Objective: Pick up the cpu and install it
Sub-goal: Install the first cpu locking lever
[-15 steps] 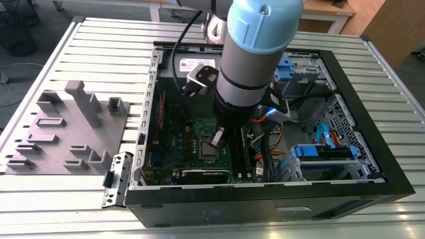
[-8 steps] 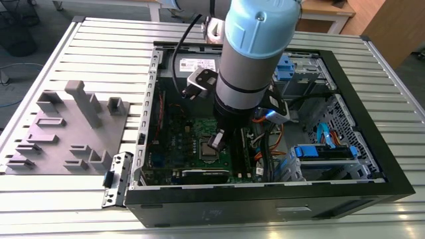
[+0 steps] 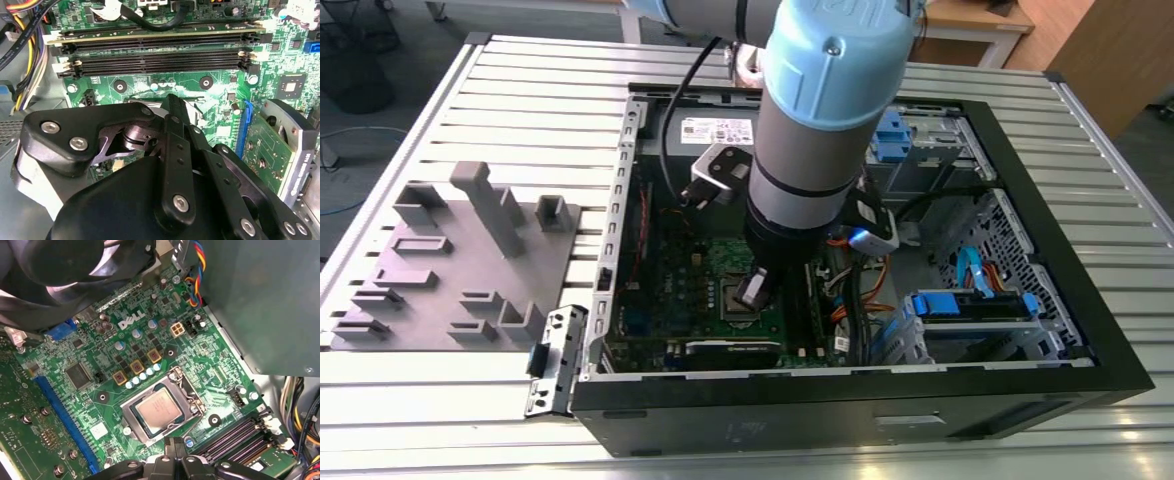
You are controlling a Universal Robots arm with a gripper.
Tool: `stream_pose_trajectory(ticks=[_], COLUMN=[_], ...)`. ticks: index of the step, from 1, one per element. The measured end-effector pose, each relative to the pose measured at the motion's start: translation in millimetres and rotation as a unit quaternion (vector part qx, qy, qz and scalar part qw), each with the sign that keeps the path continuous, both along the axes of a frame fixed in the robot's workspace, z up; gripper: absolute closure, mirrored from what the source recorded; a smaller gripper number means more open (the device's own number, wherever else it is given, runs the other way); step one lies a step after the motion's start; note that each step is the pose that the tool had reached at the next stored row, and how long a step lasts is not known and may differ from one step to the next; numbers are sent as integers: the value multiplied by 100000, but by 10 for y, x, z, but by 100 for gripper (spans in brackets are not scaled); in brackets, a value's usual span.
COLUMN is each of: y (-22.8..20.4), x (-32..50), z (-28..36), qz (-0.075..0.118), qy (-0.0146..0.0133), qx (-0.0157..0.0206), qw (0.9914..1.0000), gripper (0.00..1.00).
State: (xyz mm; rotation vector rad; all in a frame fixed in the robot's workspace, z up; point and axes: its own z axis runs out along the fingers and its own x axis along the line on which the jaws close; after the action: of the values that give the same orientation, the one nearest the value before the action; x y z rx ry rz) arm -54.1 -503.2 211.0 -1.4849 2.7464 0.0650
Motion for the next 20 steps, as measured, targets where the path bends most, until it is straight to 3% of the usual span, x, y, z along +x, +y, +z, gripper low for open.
stream_pose_trajectory(ticks=[9,13,20], y=[-46,-54,-56], x=[-17,-20,-20], z=[-125,-152,-200], qz=[4,2,2], qy=[-445,-590,-643], qx=[-2,-10,-39], qw=[99999,99998,99998], gripper=[89,89,89])
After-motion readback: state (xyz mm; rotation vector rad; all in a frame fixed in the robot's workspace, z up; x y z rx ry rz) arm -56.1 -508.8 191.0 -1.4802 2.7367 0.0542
